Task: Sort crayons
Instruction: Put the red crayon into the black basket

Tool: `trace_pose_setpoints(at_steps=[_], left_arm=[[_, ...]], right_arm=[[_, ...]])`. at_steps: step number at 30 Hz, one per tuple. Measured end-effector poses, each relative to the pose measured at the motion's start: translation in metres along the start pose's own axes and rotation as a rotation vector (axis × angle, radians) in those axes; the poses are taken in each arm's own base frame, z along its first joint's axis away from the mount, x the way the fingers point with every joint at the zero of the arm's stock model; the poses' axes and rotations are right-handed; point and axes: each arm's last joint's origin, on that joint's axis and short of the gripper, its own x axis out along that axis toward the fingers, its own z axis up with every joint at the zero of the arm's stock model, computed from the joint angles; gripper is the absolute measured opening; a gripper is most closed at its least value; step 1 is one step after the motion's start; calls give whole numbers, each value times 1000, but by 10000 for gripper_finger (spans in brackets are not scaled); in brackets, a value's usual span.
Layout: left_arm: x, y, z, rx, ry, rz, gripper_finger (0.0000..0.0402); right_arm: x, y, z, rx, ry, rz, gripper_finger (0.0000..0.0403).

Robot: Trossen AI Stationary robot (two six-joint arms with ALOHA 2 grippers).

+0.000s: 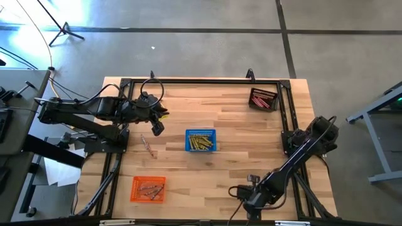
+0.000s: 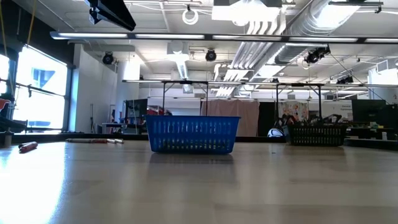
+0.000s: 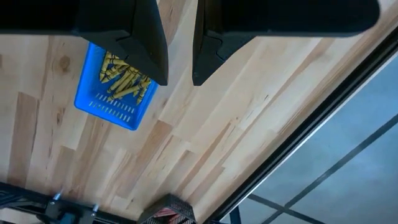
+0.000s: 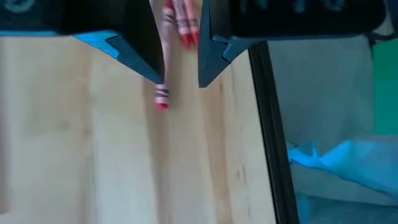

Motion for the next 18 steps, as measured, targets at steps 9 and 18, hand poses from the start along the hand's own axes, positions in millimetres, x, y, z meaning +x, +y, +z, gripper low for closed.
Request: trace_pose_setpoints(at_steps=[9,18], left_arm=[[0,0,0,0,1,-1,60],[0,0,0,1,1,-1,60]], right_arm=[[29,-1,-2,-10,61,-17,80],[49,-4,-4,-88,98,-63,80]])
